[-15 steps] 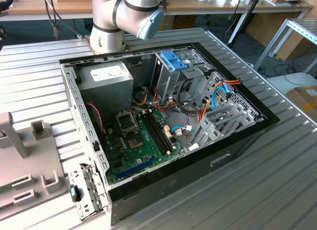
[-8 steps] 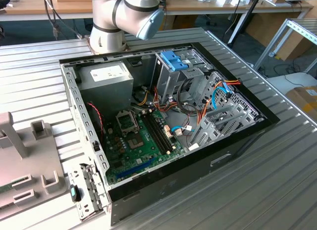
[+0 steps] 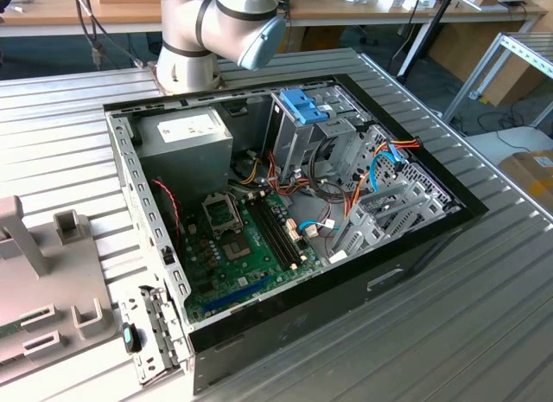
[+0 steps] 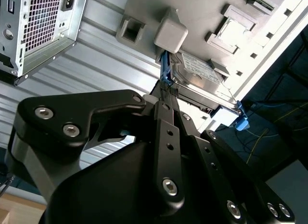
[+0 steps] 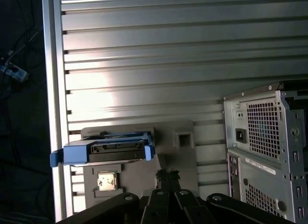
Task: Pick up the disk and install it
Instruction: 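Reach for the disk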
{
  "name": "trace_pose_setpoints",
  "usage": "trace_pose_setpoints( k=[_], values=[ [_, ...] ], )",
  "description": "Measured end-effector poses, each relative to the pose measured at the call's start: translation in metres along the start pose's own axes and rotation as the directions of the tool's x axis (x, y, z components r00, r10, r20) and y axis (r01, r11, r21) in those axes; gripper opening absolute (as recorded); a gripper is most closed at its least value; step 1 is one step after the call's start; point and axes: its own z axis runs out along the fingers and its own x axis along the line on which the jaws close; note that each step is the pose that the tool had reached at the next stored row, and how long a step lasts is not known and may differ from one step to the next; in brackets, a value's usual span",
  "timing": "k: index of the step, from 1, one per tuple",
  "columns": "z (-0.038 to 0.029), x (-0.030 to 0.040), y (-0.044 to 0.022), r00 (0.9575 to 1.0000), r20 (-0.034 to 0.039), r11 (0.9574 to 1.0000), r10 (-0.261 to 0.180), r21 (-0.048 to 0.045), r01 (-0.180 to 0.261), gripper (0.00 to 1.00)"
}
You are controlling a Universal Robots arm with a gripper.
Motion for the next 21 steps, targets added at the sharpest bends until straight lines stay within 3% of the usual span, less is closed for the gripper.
trace_pose_setpoints(
  k=[13,18,21],
  values=[
    [-0.0001,0.0033,-0.0003,1.0,-0.0001,1.0,0.0,0.0,0.0,0.11],
    [-0.0003,0.0129,-0.001,1.0,0.0,1.0,0.0,0.0,0.0,0.11],
    [-0.0003,0.0139,-0.001,1.0,0.0,1.0,0.0,0.0,0.0,0.11]
  ],
)
